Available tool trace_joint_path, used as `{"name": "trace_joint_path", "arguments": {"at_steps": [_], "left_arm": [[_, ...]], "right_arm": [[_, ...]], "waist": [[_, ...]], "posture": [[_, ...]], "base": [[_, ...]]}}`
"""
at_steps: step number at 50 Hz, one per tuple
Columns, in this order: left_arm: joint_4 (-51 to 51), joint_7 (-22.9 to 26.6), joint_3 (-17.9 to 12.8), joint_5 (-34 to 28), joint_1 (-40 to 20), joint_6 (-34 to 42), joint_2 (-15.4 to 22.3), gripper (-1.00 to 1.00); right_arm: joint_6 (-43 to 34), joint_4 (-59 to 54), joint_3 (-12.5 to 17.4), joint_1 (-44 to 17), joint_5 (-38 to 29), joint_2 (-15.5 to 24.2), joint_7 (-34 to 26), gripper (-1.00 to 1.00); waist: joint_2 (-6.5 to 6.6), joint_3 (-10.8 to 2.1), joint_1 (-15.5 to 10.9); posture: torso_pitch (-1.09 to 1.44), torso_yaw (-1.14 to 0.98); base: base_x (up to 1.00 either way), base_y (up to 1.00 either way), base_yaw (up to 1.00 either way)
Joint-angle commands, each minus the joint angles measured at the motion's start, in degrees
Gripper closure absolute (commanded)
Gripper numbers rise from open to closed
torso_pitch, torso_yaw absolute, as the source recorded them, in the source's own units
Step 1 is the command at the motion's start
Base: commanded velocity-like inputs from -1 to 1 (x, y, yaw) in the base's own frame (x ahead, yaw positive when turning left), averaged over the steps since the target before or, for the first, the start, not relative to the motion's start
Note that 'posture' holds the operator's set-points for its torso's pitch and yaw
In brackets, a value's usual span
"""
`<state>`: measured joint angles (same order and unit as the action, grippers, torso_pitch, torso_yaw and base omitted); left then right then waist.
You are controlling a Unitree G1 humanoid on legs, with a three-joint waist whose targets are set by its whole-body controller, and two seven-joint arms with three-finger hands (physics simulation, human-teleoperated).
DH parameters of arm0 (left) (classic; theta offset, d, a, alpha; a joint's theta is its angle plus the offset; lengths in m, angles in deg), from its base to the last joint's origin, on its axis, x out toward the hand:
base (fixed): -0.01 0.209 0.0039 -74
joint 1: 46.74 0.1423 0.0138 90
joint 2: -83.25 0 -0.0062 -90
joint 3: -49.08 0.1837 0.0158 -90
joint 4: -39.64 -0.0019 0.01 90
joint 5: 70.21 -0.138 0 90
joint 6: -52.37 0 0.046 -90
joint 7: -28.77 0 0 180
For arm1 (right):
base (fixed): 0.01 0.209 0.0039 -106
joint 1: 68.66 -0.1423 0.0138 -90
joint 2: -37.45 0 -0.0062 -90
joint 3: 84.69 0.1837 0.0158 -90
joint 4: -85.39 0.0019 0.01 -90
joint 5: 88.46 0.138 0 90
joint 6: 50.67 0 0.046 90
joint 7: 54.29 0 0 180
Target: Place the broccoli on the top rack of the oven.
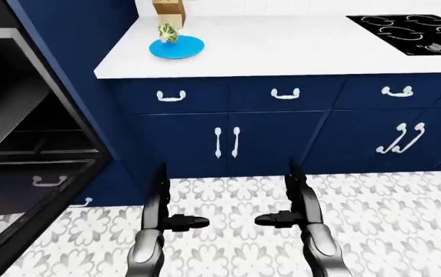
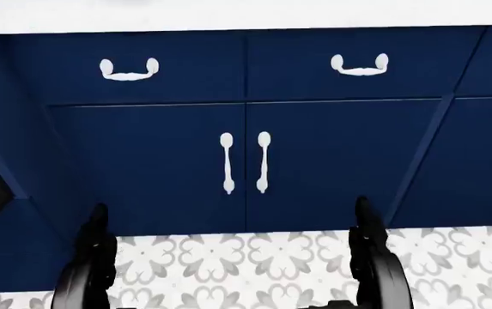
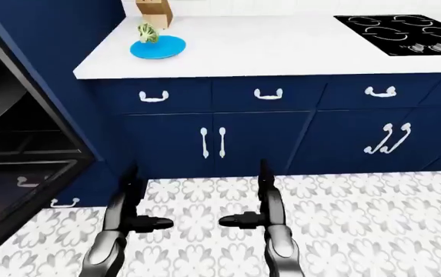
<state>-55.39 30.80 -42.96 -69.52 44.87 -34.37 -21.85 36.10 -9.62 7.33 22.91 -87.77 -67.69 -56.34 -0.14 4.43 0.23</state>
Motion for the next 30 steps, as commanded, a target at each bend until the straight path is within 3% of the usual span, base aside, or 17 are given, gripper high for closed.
{"name": "trace_joint_path", "arguments": {"at_steps": [1,3,4,5,7,8,19,30], "left_arm": [[-0.3,0.7,-0.6,0.5,-2.6,-7.7,0.5,-1.00],[-1.2,0.6,-0.6,0.5,-2.7,-8.5,0.4,-1.00],[-0.6,0.5,-0.5,0.4,-2.4,-8.3,0.4,-1.00],[-0.5,0.5,-0.4,0.4,-2.4,-8.2,0.3,-1.00],[1.1,0.2,-0.1,0.2,-1.9,-7.1,0.1,-1.00],[1.2,0.2,0.0,0.2,-1.9,-7.0,0.1,-1.00],[5.0,-0.1,-0.1,1.0,-1.0,-3.9,0.0,-1.00],[6.4,-0.7,-2.1,2.6,-4.7,0.2,1.0,-1.00]], "right_arm": [[3.6,4.6,0.2,-1.7,0.3,0.2,-0.1,-1.00],[3.2,5.3,0.1,-1.6,0.4,0.2,0.0,-1.00],[3.7,4.6,0.2,-1.8,0.3,0.3,0.0,-1.00],[3.7,4.6,0.3,-1.8,0.3,0.3,0.0,-1.00],[3.4,5.2,0.2,-1.6,0.2,0.3,0.1,-1.00],[3.5,5.1,0.3,-1.6,0.2,0.3,0.0,-1.00],[4.2,5.1,0.4,-1.6,-0.4,0.4,0.4,-1.00],[-2.3,9.4,0.4,-4.1,-1.8,0.7,1.4,-1.00]], "waist": [[-0.45,-0.05,0.1],[-0.12,-3.48,-0.5],[-0.15,-3.01,-0.5],[-0.33,-1.04,-0.4],[-0.42,-3.99,-0.3],[-0.45,-4.28,-0.4],[-0.23,-4.92,-0.4],[-0.14,-5.21,-0.4]], "posture": [[0.00,0.00],[0.00,0.00],[0.00,0.00],[0.00,0.00],[0.00,0.00],[0.00,0.00],[0.00,0.00],[0.00,0.00]], "base": [[0.00,0.00,0.00],[0.00,0.00,0.00],[0.00,0.00,0.00],[0.00,0.00,0.00],[0.00,0.00,0.00],[0.00,0.00,0.00],[0.00,0.00,0.00],[0.00,0.00,0.00]]}}
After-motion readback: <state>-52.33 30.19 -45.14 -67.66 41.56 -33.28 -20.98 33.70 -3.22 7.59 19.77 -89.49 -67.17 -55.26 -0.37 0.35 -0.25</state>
